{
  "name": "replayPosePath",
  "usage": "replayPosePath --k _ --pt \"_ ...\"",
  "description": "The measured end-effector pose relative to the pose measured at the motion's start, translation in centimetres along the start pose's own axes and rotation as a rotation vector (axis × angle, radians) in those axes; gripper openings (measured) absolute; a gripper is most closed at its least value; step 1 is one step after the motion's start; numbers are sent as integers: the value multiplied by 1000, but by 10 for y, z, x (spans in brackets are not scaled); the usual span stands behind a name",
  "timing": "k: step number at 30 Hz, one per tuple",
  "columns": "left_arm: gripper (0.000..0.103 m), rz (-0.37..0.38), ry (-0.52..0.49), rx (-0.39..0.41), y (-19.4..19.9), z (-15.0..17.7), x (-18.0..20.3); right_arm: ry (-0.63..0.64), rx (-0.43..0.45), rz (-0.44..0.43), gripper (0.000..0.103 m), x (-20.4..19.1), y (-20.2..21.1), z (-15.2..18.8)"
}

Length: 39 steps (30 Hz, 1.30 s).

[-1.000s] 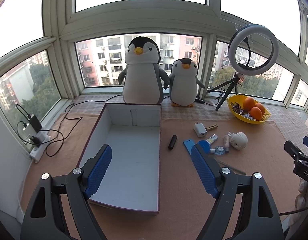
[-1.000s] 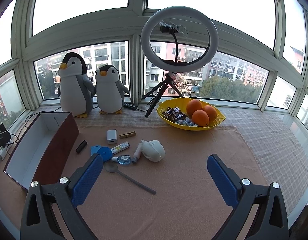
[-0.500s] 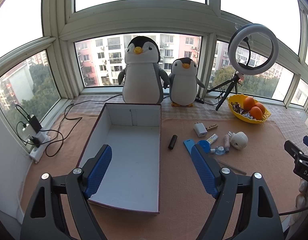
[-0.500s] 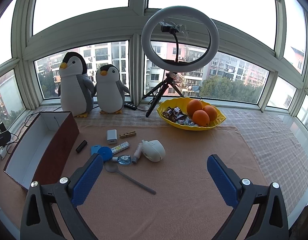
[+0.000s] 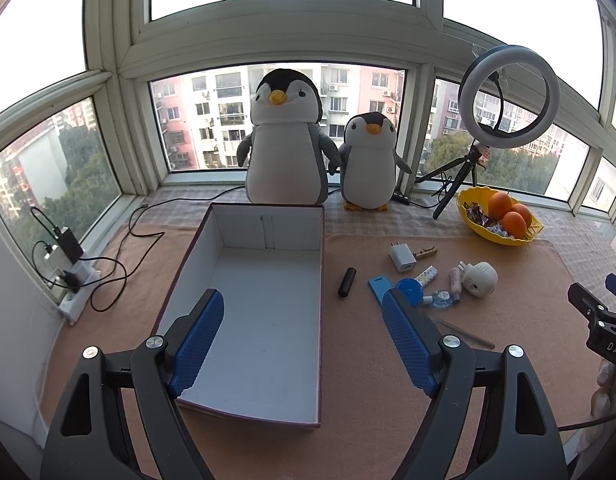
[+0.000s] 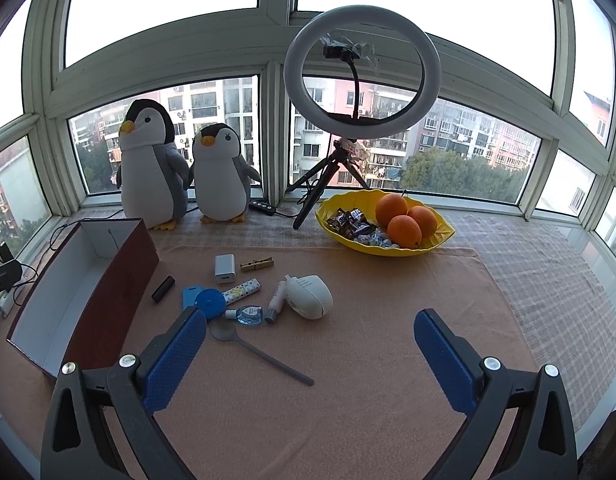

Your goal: Organize rigid objects

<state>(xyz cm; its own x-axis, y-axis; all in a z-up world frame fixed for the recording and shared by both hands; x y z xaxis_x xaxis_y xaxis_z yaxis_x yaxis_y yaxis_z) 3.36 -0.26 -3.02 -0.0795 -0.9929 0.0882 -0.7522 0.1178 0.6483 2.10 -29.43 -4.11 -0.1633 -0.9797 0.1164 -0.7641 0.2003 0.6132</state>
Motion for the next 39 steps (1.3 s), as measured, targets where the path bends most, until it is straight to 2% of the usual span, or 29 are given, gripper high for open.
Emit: replayPosePath --k 24,31,39 --pt "82 -20 16 -28 -10 2 -11 22 -22 -22 103 -10 -8 4" --pt "82 -63 40 -35 -12 5 -32 26 -32 -38 103 -13 -12 6" --pt "82 -140 98 -68 -14 19 -72 33 -40 -85 103 -17 -19 8"
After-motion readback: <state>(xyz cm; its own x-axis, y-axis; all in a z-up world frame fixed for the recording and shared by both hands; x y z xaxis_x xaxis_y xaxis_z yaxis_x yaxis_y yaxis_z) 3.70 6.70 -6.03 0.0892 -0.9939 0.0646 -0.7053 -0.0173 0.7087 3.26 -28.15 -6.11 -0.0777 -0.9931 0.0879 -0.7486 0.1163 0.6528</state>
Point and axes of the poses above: each gripper's, at about its wrist camera, not at the fingertips, and y roughly against the way its jaws point, x to its right, z to its underside, the point moved 4 cm from there along -y, roughly the way its jaws point, and after that the axes turned 7 degrees about z, right-handed, at the moved point
